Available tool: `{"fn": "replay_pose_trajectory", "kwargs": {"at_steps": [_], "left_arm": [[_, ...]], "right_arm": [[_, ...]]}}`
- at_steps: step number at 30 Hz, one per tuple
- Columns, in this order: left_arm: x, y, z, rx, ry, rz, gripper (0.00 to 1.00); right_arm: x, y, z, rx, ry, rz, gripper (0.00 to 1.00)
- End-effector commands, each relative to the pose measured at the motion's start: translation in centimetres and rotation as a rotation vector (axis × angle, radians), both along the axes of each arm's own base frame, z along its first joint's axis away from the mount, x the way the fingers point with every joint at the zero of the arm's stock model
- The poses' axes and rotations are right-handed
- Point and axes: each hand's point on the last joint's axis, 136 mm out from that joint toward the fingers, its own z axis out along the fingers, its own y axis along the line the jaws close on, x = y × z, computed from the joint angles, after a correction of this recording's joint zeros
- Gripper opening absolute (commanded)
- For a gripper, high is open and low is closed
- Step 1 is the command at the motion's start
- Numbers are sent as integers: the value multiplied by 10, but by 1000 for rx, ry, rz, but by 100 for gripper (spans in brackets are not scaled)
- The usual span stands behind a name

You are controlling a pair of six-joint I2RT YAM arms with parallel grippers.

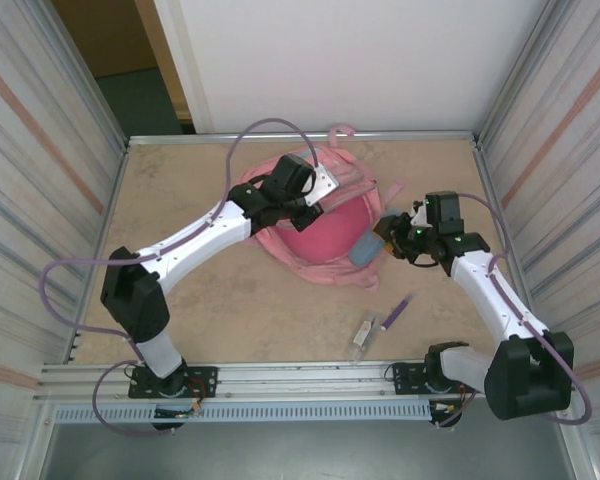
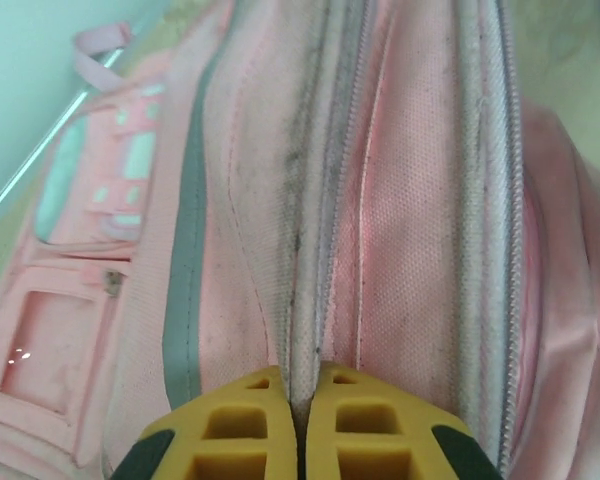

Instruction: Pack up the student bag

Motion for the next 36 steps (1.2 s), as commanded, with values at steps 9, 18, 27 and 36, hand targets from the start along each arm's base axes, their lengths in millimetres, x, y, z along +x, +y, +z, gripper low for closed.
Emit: {"fn": "replay_pose_trajectory", "kwargs": {"at_steps": [9, 18, 27, 36], "left_arm": [[-32, -47, 135, -563, 60, -140, 0], [-49, -52, 162, -673, 92, -211, 0], [-47, -41, 158, -687, 78, -211, 0], [-35, -28, 143, -676, 103, -165, 0]], "right_arm": [[74, 48, -17, 23, -68, -209, 39], [126, 85, -56, 277, 110, -148, 42], [126, 91, -96, 132, 188, -121, 56], [92, 79, -89, 1, 212, 57, 62]]}}
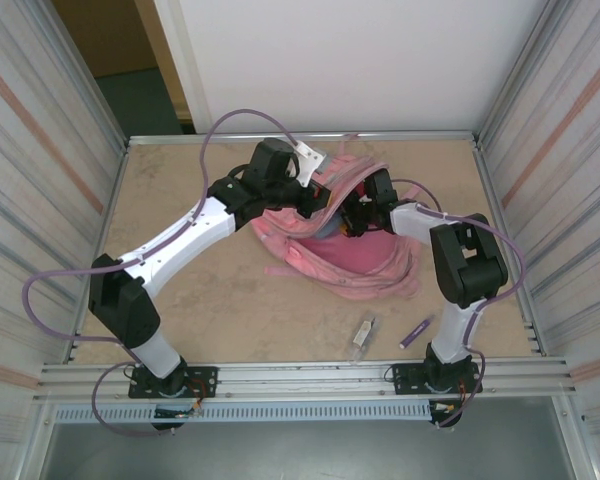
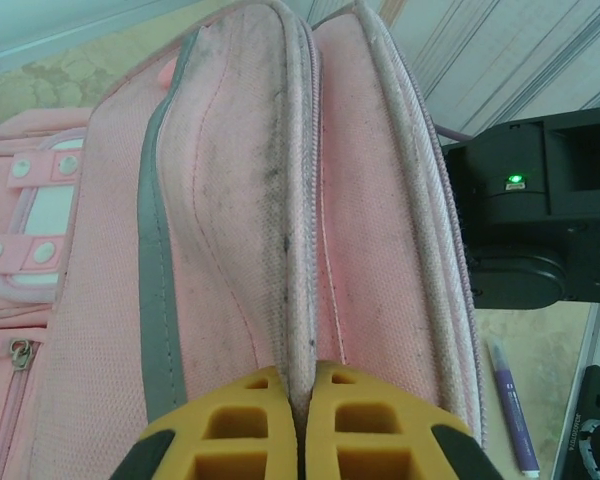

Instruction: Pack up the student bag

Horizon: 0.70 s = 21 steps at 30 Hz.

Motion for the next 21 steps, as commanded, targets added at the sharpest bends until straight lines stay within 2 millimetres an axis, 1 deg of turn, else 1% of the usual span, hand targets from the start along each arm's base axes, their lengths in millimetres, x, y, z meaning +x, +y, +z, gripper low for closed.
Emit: {"fn": "replay_pose_trajectory", "kwargs": {"at_steps": [1, 3, 5, 9, 13, 15, 18, 21], "left_arm": [[-12, -1, 90, -200, -207, -68, 0], [-12, 0, 89, -194, -207, -69, 0], [-13, -1, 87, -187, -214, -78, 0], [-12, -2, 85, -191, -203, -74, 0], [-14, -4, 85, -195, -202, -90, 0], [-13, -5, 83, -197, -197, -92, 0], [-17, -8, 84, -214, -178, -120, 0], [-19, -11, 84, -220, -180, -138, 0]], "right_arm": [[-25, -9, 4, -48, 43, 98, 63], [-32, -12, 6, -61, 44, 111, 64], [-36, -11, 12, -63, 23, 127, 68], [-43, -14, 24, -71, 4, 134, 68], [-48, -15, 34, -63, -27, 126, 63], [-47, -14, 35, -67, -54, 127, 58], [-41, -11, 28, -63, -64, 111, 52], [-35, -6, 20, -58, -68, 103, 51]]}}
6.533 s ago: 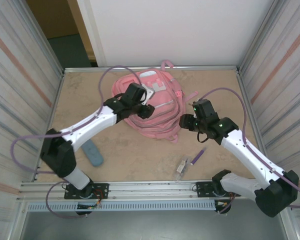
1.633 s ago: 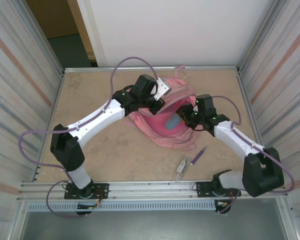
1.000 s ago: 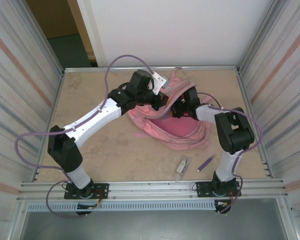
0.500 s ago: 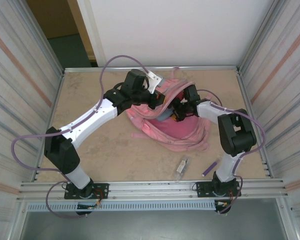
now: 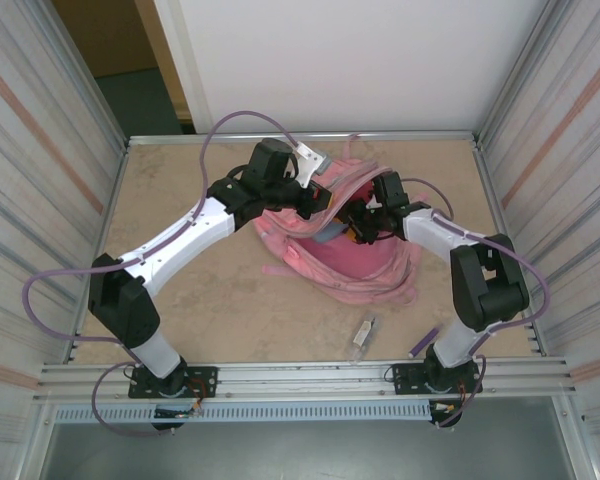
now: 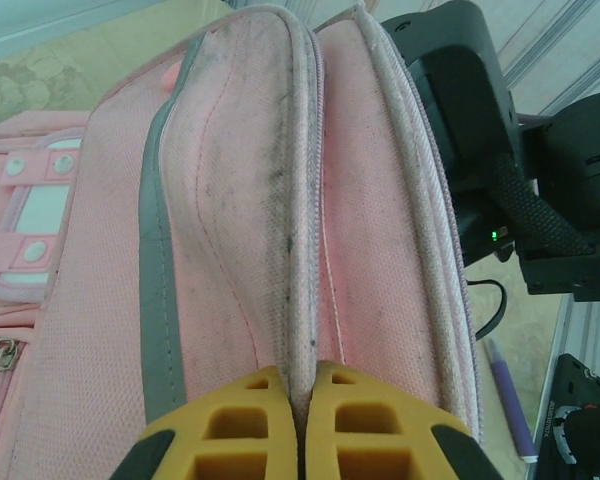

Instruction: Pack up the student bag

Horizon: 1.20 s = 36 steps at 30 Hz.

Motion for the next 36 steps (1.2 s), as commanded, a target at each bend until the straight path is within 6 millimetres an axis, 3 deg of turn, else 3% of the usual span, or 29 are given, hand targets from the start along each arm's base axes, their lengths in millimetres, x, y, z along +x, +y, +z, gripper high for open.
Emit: {"fn": "replay_pose_trajectory", "kwargs": {"at_steps": [1, 4, 10, 16, 21, 24, 36], "left_arm": [[-14, -8, 82, -195, -187, -92, 0], [-17, -8, 83, -204, -178, -108, 0], [-20, -13, 74, -202, -156, -128, 0], [-21, -6, 68, -164, -191, -117, 0], [-9, 7, 52, -115, -201, -51, 0], [3, 16, 38, -84, -200, 8, 0], [35, 30, -4, 29, -222, 100, 0]], "right_arm": [[9, 5, -8, -10, -26, -9, 51], [17, 7, -17, -47, -37, -34, 47], [52, 35, -14, 75, -111, -91, 26], [64, 51, -18, 104, -88, -71, 28], [43, 40, -20, 113, -40, -59, 41], [24, 26, -10, 97, -28, -35, 45], [-79, -47, 26, -208, -79, 132, 52]]}}
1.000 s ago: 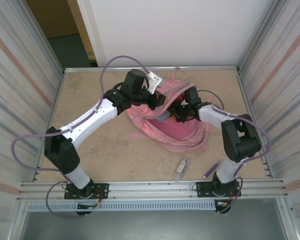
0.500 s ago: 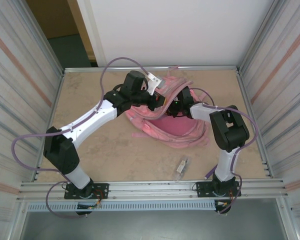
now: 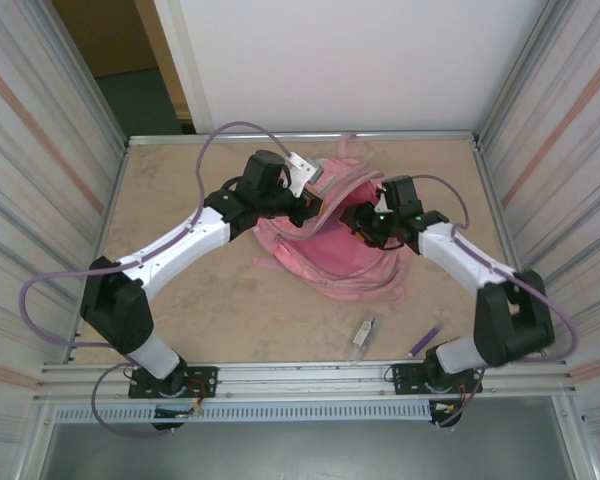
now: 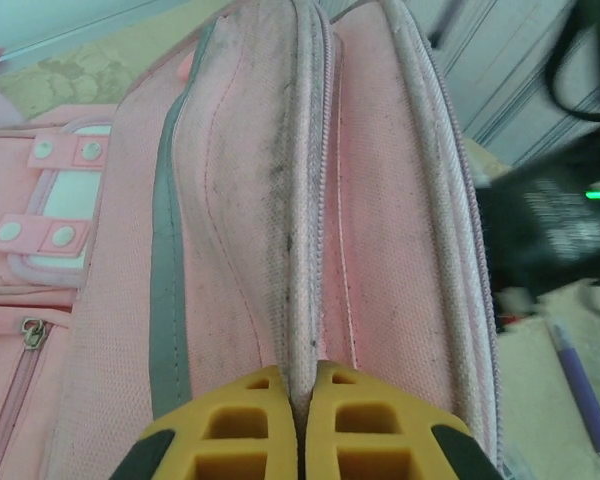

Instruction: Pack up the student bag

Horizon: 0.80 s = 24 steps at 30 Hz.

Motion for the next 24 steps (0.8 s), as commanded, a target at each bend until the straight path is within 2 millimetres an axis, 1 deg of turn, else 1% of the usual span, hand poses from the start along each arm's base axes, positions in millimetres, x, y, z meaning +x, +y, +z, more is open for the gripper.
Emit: {"fn": "replay_pose_trajectory", "kwargs": {"at_steps": [1, 3, 6, 9, 10, 11, 13, 14, 15, 16, 19, 20, 21, 24], "left_arm": [[24, 8, 27, -23, -152, 46, 0], [26, 9, 24, -7, -159, 51, 0], [22, 4, 17, -4, -143, 6, 0], [15, -3, 1, 3, -122, -59, 0], [15, -4, -7, 13, -109, -61, 5], [14, -4, -14, 23, -88, -55, 8], [11, -3, -27, 48, -42, -47, 10], [8, -3, -32, 56, -26, -49, 13], [4, -2, -35, 61, -12, -47, 19], [0, -1, -37, 62, 0, -44, 24], [-9, 9, -37, 73, 13, -29, 35], [-9, 16, -38, 91, 2, -7, 36], [-6, 25, -41, 115, -10, 34, 37], [10, 53, -45, 109, -21, 164, 38]], "right_arm": [[-44, -30, -19, -164, 59, 68, 53], [-56, -46, -14, -240, 36, 70, 53], [-68, -69, -3, -352, 0, 45, 53], [-72, -86, 14, -423, -78, 12, 53], [-72, -91, 21, -437, -103, -5, 53], [-72, -94, 26, -443, -122, -18, 53], [-71, -95, 35, -442, -151, -25, 53], [-73, -95, 47, -432, -195, -27, 53], [-72, -95, 50, -434, -212, -23, 53], [-71, -95, 52, -437, -225, -21, 54], [-64, -94, 53, -444, -233, -18, 54], [-62, -92, 54, -435, -235, -15, 54], [-59, -88, 51, -429, -222, -3, 54], [-51, -77, 47, -419, -222, 21, 54]]}}
